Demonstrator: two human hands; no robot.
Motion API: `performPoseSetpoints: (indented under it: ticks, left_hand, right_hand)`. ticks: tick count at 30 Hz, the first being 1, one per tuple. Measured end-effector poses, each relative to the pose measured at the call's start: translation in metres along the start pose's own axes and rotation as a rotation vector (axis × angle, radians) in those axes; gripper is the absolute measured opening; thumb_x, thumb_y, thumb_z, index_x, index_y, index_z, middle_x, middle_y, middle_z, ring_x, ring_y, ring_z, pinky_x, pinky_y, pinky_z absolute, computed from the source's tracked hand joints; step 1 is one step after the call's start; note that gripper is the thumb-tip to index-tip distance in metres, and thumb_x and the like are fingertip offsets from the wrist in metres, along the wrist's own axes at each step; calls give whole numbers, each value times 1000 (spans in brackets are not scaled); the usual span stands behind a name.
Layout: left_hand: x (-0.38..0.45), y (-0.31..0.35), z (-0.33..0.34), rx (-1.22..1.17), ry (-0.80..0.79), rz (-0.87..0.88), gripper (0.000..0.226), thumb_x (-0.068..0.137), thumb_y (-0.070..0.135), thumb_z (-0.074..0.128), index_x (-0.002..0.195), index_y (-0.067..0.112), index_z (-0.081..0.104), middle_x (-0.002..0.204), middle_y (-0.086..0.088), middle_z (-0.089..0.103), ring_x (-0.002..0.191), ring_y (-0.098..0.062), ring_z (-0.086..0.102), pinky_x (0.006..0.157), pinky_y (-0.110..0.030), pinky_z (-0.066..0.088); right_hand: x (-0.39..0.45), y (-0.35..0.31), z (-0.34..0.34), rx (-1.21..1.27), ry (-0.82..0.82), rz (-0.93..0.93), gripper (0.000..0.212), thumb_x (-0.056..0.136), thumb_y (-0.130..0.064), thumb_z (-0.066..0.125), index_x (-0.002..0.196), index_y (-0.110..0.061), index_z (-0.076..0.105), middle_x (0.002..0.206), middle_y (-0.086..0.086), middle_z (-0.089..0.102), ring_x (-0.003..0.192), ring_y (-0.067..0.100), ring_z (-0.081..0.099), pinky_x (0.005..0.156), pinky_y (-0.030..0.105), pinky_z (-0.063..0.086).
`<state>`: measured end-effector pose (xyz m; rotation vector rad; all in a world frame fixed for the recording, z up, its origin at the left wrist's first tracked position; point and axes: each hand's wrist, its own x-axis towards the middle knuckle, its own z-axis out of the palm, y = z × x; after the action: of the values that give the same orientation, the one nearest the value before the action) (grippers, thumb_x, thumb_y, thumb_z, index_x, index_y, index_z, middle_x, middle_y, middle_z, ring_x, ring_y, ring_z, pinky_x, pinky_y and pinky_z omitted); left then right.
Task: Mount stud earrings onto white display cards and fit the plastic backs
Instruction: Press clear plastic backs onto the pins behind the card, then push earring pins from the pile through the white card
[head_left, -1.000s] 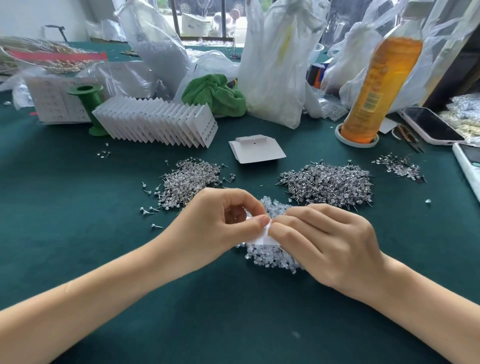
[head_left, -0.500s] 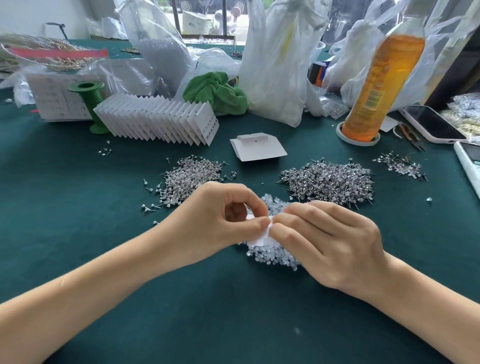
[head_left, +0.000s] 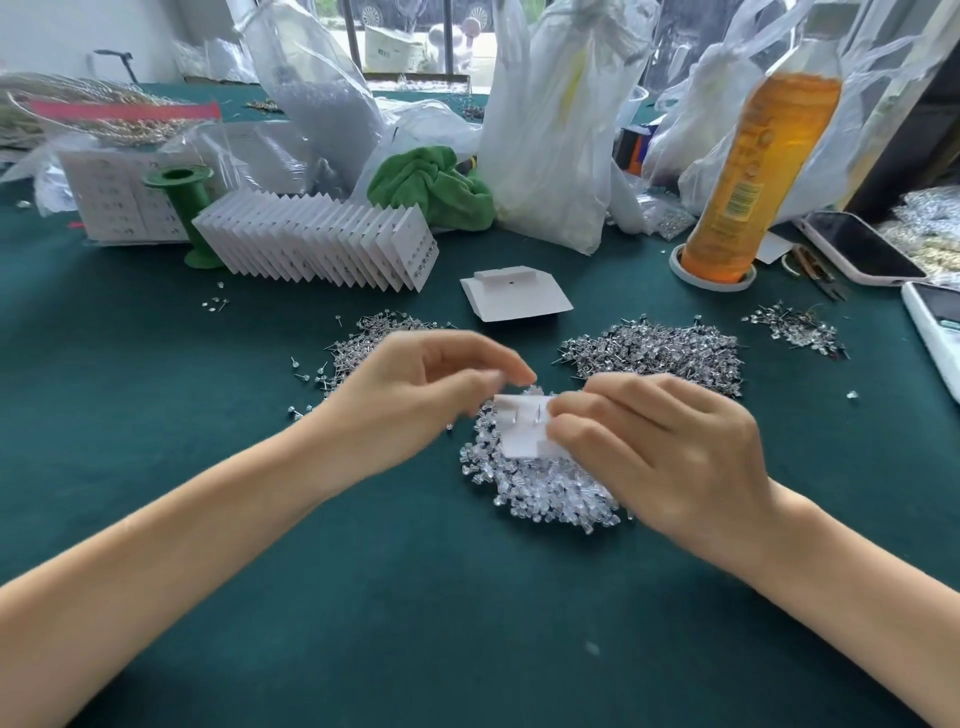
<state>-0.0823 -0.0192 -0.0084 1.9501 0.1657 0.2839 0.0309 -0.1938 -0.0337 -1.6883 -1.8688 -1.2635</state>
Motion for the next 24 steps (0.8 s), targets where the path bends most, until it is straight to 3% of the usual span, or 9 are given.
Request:
performPoseSetpoints:
  ticks: [3,5,8,12,15,18,20,22,24]
  left_hand:
    - [1,0,-4,171,15,115,40,80,-6,52,97,25,72,77,11,65,71,-27,55,60,-35,42]
    - [0,-1,0,277,18,199,32,81,-5,63,100,19,72,86,15,68,75,-14,61,70,-32,50]
    - [2,-3,2,249,108,230,15,81,6,70,92,15,75,83,7,71,73,-16,62,68,-31,51]
    - [7,-6,-3,56,216,129,16,80,6,71,81,22,72,70,7,69,61,-12,58,59,-20,47]
    - [10,-6,-9,-145,197,42,25,75,14,73,99,15,64,71,2,69,59,-6,60,60,-15,48]
    - [12,-11,-20,183,232,160,66,71,39,78,127,29,43,107,11,67,95,-1,61,81,-19,49]
    - [14,-13,-26,511,186,307,86,71,49,76,141,35,28,139,19,44,128,1,40,105,-19,35]
    - [16,-16,-32,584,114,338,88,72,50,75,144,36,26,145,23,34,135,3,30,110,-14,23]
    - [20,-21,-37,579,104,323,81,73,46,76,141,33,34,140,20,41,129,5,36,105,-8,24]
  right_hand:
    - [3,4,-1,8,-3,126,14,82,-1,71,71,-10,71,75,-3,71,69,20,67,55,29,51]
    - [5,5,-1,59,-21,202,10,83,-5,72,74,-9,71,75,-3,71,70,22,67,57,32,52]
    - [8,7,0,234,-57,348,16,88,-21,72,80,-7,71,84,-2,72,76,24,66,64,34,52]
    - [18,14,-3,641,-142,937,34,76,-41,72,105,-23,65,95,-15,69,78,6,60,69,11,44]
    - [24,29,0,1063,-117,1273,15,80,-20,73,93,-21,65,79,-9,75,62,5,65,57,13,49]
    - [32,41,7,1162,-201,1341,6,81,-12,72,85,-13,67,71,-2,74,55,5,61,48,14,46]
    - [39,44,14,1191,-263,1328,7,81,-13,72,84,-16,67,72,-1,74,56,6,61,48,15,46]
    - [47,47,22,1217,-319,1303,7,80,-14,73,84,-18,68,73,-1,74,54,6,60,46,14,46]
    - [52,49,32,1252,-368,1285,7,81,-14,73,84,-19,69,71,-1,73,51,5,59,44,13,43]
